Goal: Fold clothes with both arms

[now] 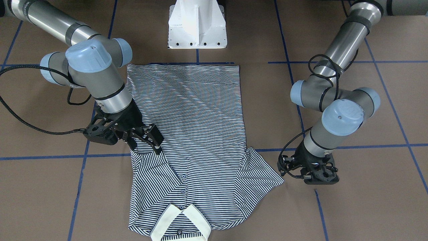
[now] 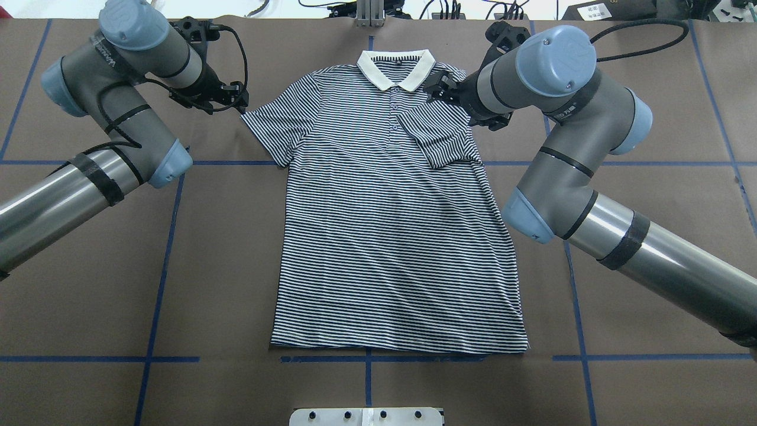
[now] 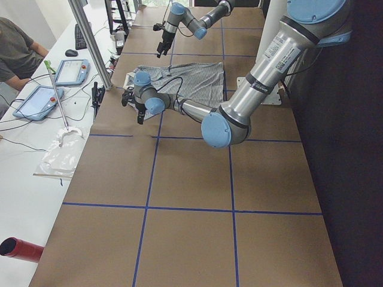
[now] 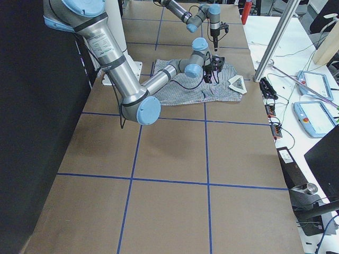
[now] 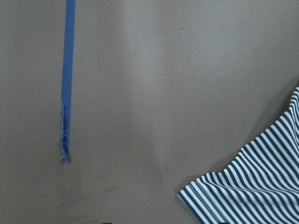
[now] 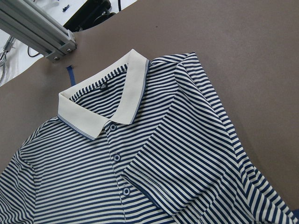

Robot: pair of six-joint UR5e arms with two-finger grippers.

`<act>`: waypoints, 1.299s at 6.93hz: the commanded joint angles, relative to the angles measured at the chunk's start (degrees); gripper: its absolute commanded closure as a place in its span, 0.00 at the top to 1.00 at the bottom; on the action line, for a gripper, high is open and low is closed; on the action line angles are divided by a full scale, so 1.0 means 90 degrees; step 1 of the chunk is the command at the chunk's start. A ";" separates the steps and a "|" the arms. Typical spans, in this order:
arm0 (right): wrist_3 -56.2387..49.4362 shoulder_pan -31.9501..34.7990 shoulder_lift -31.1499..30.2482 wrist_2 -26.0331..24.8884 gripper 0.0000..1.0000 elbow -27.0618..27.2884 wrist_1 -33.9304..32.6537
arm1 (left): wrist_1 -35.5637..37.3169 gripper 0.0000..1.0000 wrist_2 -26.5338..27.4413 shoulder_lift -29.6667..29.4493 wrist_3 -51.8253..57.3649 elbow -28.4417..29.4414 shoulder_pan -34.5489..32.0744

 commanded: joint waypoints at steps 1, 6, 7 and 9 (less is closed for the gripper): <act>0.0000 -0.0016 -0.0070 -0.0011 1.00 -0.0025 0.0019 | -0.0235 0.70 0.0128 -0.0202 -0.0023 0.0361 0.0130; -0.0010 -0.0017 -0.0109 -0.0011 1.00 -0.0006 0.0049 | -0.0578 0.14 0.0382 -0.0359 -0.0023 0.0802 0.0237; 0.0000 -0.0017 -0.0109 -0.0011 1.00 -0.0006 0.0049 | -0.0578 0.00 0.0382 -0.0369 -0.0013 0.0792 0.0247; 0.0000 -0.0017 -0.0109 -0.0001 1.00 -0.0006 0.0049 | -0.0588 0.00 0.0362 -0.0476 -0.0033 0.0773 0.0237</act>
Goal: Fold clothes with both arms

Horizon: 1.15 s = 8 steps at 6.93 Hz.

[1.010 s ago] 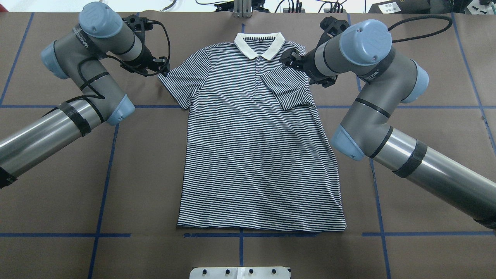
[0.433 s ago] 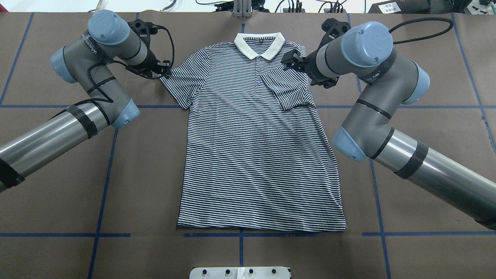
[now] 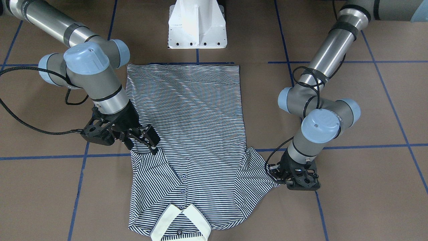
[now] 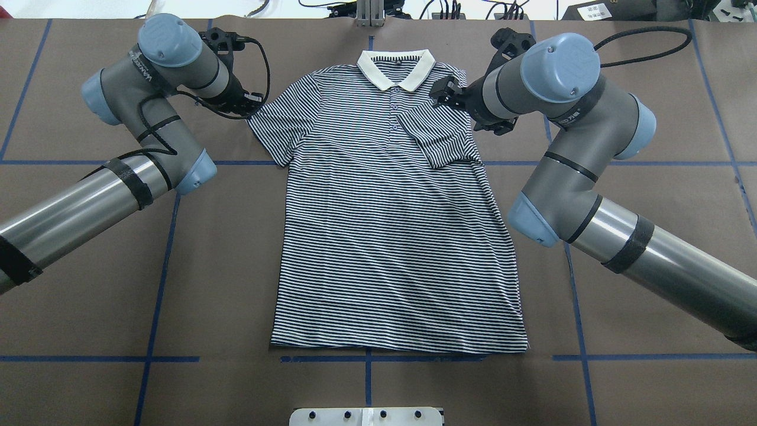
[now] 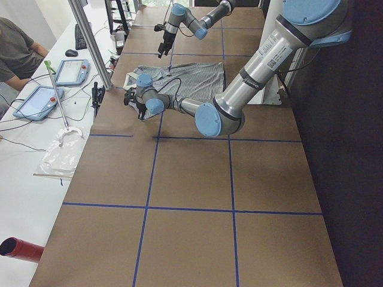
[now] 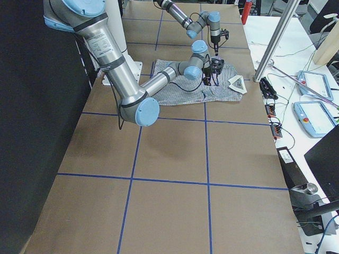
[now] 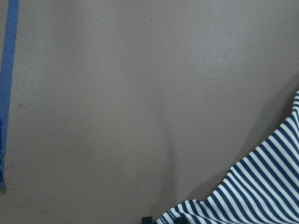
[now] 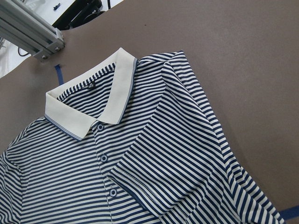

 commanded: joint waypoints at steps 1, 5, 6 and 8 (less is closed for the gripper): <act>-0.0009 0.0010 0.0005 0.0027 1.00 0.0000 0.0000 | 0.0002 0.00 -0.0058 -0.0063 -0.0212 -0.0327 -0.0016; -0.0438 0.0371 -0.0424 0.0476 1.00 0.0147 0.0029 | 0.0207 0.00 -0.0015 -0.1113 -0.1958 -0.0423 0.0644; -0.0468 0.0371 -0.0483 0.0437 1.00 0.0118 0.0029 | 0.0140 0.00 0.0570 -0.1389 -0.2097 0.0085 0.0841; -0.0458 0.0361 -0.0484 0.0408 1.00 0.0088 0.0029 | -0.0219 0.00 0.1022 -0.1381 -0.2108 0.0420 0.0833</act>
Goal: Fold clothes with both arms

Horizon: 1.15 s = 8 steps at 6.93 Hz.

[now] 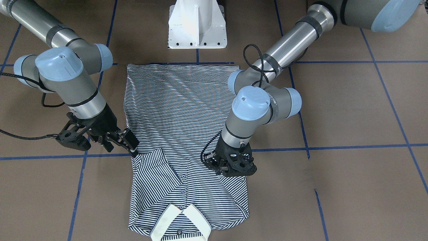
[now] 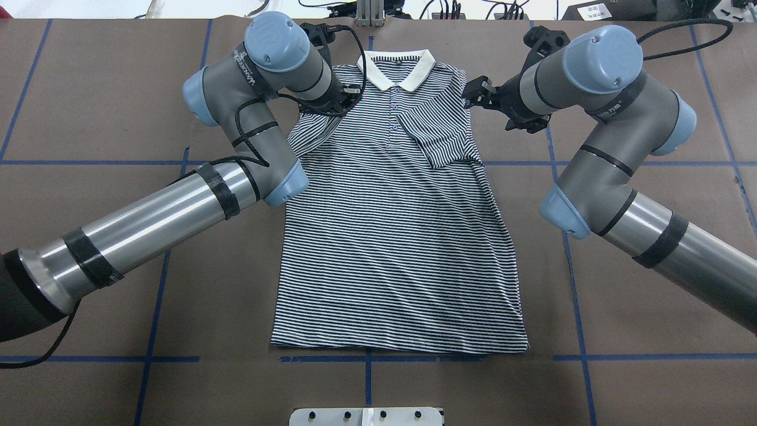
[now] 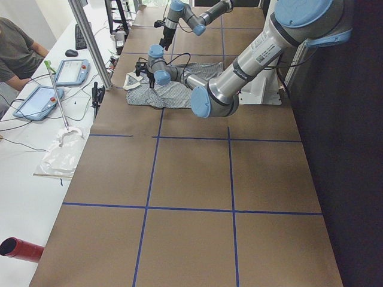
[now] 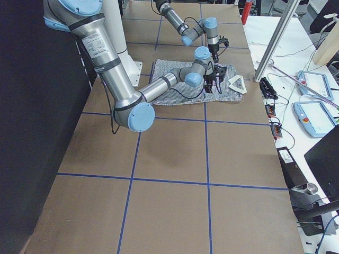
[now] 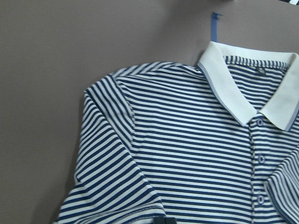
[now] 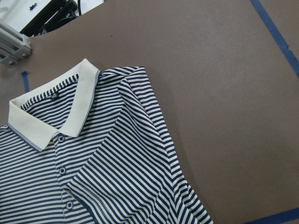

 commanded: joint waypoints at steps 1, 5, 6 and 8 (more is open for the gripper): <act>-0.0005 0.0010 0.0001 -0.0015 1.00 -0.0011 -0.0004 | -0.0439 0.00 0.0390 -0.0062 -0.0116 0.0333 0.0017; -0.0073 0.0040 0.0400 -0.0131 1.00 -0.0810 0.0006 | -0.0743 0.55 0.0371 -0.0092 -0.0730 0.0043 0.0076; -0.0073 0.0040 0.0604 -0.0238 1.00 -0.0976 0.0006 | -0.0744 0.57 0.0361 0.0073 -0.0732 -0.0327 0.0066; -0.0073 0.0088 0.1529 -0.0666 1.00 -0.2240 0.0006 | -0.0763 0.57 0.0351 0.0503 -0.0693 -0.0759 0.0037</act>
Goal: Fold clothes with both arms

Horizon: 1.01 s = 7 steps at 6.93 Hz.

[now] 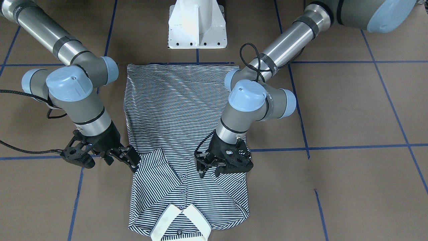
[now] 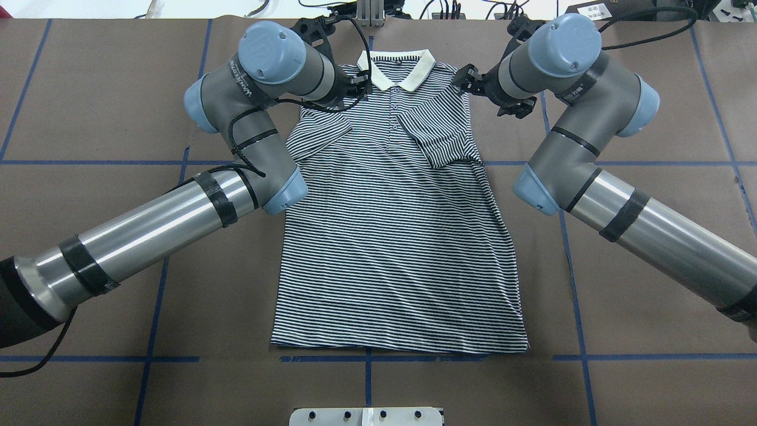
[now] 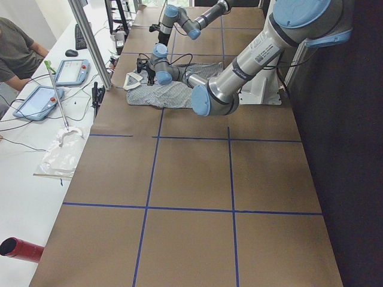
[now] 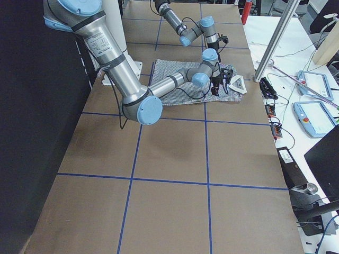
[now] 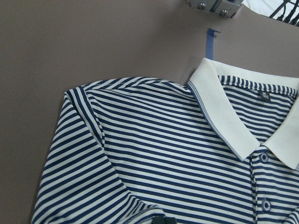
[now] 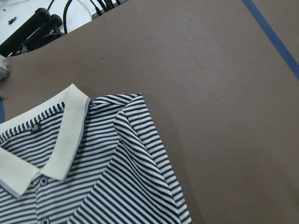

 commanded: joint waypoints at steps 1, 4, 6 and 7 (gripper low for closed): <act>-0.0011 0.0038 0.0714 -0.0547 1.00 -0.1197 0.0068 | -0.0011 0.57 -0.0014 0.0477 0.0035 -0.0553 -0.0027; -0.0244 -0.0001 0.1690 -0.0999 0.99 -0.2886 0.0264 | 0.0057 0.57 -0.0015 0.0909 0.0045 -0.1094 -0.0028; -0.0313 -0.0098 0.1790 -0.1009 0.95 -0.3163 0.0476 | 0.0058 0.57 -0.0015 0.0919 0.0045 -0.1094 -0.0028; -0.0314 -0.0118 0.1810 -0.1009 0.76 -0.3204 0.0498 | 0.0048 0.57 -0.0015 0.0919 0.0045 -0.1094 -0.0028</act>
